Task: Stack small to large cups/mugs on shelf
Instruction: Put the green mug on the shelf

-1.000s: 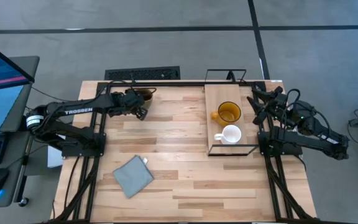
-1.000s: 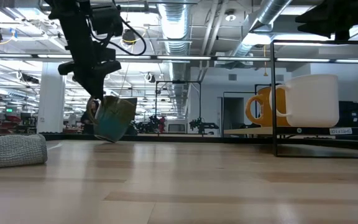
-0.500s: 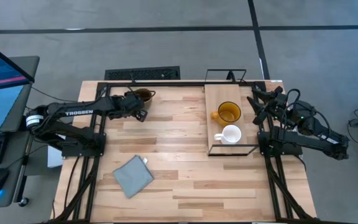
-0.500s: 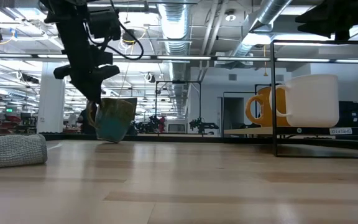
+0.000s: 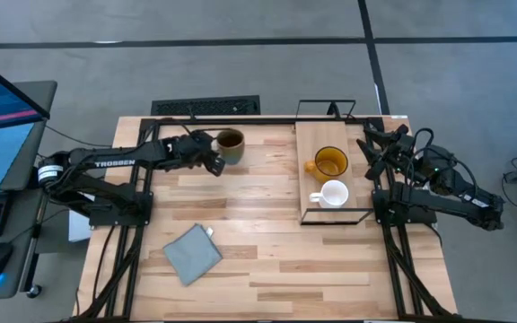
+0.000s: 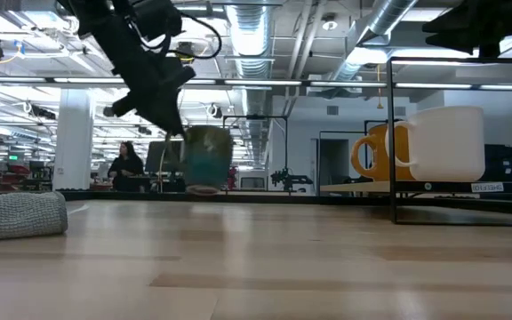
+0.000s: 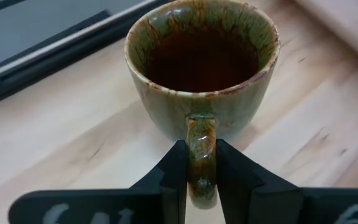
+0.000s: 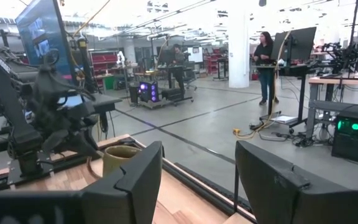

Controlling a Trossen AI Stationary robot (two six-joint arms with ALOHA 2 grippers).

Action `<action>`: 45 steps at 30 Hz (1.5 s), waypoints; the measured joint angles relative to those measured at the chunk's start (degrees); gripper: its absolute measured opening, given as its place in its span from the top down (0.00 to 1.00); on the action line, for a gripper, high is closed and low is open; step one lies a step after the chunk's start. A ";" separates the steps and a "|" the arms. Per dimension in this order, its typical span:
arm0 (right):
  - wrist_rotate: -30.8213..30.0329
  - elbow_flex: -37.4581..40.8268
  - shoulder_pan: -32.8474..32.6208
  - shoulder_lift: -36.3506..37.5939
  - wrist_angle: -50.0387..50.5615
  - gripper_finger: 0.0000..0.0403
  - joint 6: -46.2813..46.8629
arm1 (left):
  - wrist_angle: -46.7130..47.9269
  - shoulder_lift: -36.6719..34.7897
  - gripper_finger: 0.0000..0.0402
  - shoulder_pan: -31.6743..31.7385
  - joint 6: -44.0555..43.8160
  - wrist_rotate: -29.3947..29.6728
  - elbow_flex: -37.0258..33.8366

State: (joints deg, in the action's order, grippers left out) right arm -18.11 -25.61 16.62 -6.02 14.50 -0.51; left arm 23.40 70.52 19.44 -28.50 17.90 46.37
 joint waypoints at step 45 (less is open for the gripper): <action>0.02 0.00 0.00 0.00 0.04 0.44 1.05 | -27.65 28.24 0.89 0.89 24.53 -10.06 21.79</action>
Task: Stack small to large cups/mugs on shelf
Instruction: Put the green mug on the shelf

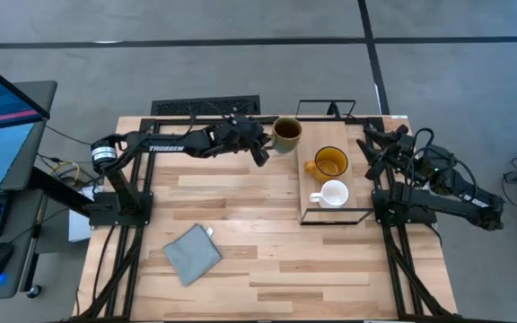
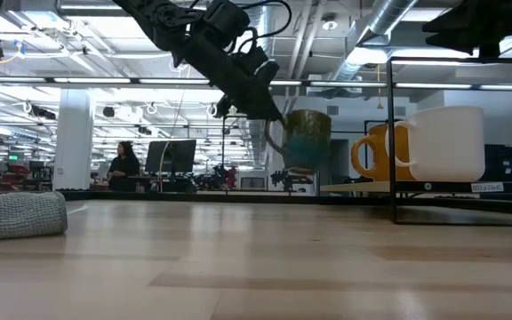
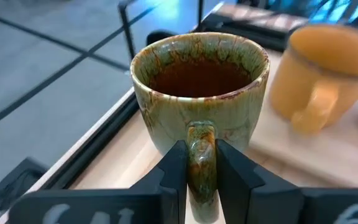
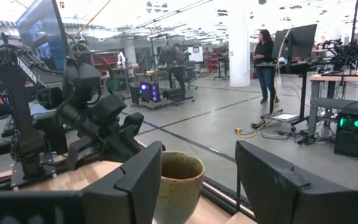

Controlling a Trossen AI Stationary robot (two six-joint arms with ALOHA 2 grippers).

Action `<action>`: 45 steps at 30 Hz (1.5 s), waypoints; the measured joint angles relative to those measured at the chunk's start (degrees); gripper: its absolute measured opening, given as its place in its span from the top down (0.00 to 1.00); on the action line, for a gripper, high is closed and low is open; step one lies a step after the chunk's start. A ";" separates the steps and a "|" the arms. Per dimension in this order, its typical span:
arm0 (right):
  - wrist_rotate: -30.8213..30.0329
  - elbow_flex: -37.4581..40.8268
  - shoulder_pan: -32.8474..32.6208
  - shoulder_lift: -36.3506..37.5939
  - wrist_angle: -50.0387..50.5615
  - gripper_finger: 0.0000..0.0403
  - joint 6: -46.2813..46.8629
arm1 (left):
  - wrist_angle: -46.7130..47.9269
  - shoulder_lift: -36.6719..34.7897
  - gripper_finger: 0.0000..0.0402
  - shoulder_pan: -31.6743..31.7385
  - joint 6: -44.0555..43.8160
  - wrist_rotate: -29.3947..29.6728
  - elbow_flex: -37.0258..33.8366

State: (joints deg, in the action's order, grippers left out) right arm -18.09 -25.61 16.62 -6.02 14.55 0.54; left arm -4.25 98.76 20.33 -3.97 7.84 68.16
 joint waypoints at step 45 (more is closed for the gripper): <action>-0.03 0.00 0.00 0.00 -0.85 0.44 2.52 | -11.61 11.29 0.89 2.87 -0.39 -12.75 12.31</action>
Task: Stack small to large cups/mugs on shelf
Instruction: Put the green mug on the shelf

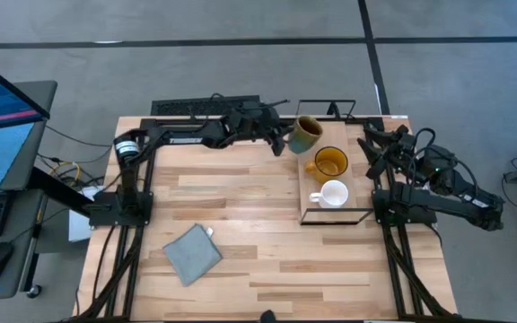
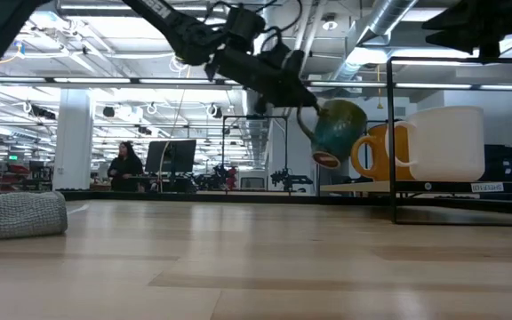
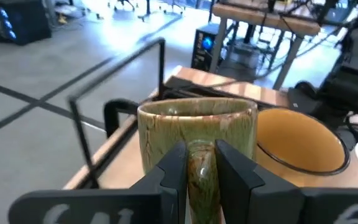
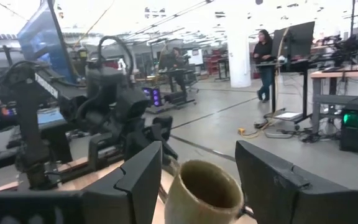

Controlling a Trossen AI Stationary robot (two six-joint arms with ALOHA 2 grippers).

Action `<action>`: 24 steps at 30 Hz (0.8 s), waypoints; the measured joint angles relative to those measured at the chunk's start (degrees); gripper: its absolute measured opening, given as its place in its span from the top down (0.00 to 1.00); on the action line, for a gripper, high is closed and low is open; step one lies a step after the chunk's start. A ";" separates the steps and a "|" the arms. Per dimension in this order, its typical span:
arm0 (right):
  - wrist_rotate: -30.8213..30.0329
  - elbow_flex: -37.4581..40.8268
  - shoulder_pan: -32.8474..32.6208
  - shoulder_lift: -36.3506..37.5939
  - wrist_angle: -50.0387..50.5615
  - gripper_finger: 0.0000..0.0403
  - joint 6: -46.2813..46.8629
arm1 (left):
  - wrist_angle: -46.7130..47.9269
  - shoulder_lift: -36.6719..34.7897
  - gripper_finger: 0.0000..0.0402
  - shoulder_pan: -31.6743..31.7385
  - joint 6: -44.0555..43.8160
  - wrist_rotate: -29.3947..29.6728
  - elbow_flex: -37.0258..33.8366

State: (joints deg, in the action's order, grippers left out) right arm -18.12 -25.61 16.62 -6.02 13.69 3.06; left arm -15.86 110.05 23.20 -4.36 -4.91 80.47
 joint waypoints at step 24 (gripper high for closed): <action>0.01 0.00 -0.02 0.02 0.90 0.44 -1.57 | 2.80 11.99 0.89 -0.59 1.33 -2.49 12.11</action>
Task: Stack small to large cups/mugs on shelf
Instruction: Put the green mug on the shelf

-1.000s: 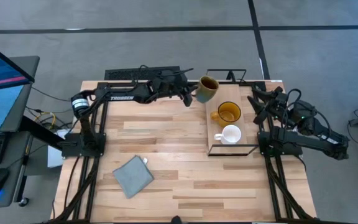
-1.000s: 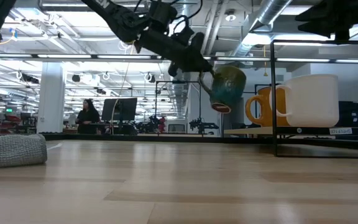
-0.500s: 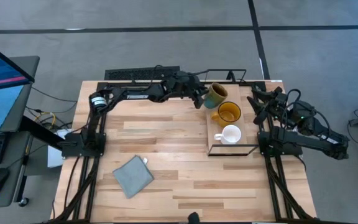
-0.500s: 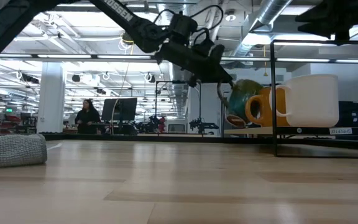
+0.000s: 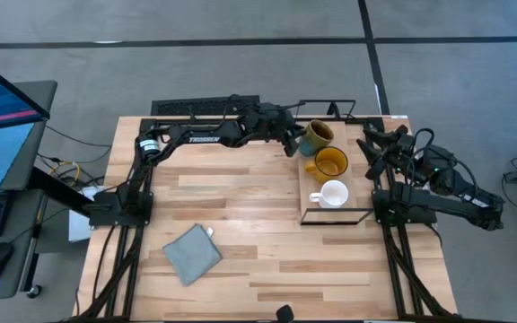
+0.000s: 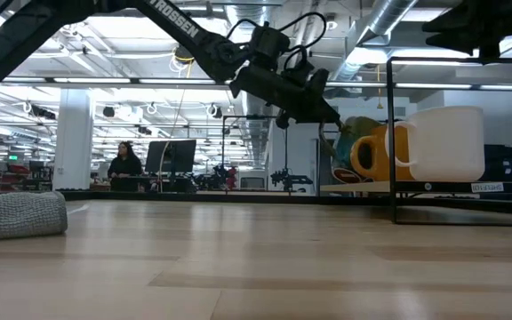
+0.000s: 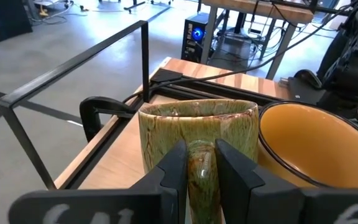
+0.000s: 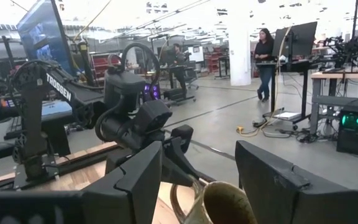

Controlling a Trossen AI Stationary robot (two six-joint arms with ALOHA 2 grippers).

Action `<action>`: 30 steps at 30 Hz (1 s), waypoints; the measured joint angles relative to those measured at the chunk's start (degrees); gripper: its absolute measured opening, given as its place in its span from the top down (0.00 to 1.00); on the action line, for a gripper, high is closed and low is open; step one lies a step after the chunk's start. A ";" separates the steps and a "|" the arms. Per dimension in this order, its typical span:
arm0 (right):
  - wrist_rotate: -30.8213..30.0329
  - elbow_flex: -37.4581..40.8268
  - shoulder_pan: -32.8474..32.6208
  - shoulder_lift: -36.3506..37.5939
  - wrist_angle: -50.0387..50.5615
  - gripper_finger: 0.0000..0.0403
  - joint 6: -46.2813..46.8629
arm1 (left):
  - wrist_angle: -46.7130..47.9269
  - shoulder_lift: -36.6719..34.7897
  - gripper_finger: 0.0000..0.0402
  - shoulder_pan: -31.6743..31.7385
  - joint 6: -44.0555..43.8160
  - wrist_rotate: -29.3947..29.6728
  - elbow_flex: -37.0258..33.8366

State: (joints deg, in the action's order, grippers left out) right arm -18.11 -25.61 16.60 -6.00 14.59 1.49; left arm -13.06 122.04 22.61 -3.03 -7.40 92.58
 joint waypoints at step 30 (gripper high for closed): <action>0.00 0.00 0.00 0.00 -0.04 0.44 0.03 | 9.18 0.11 0.85 -0.48 2.84 0.83 -0.22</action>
State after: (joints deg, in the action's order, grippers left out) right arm -18.11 -25.61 16.60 -6.00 14.55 1.52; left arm -3.88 122.15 22.13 -0.19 -6.56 92.36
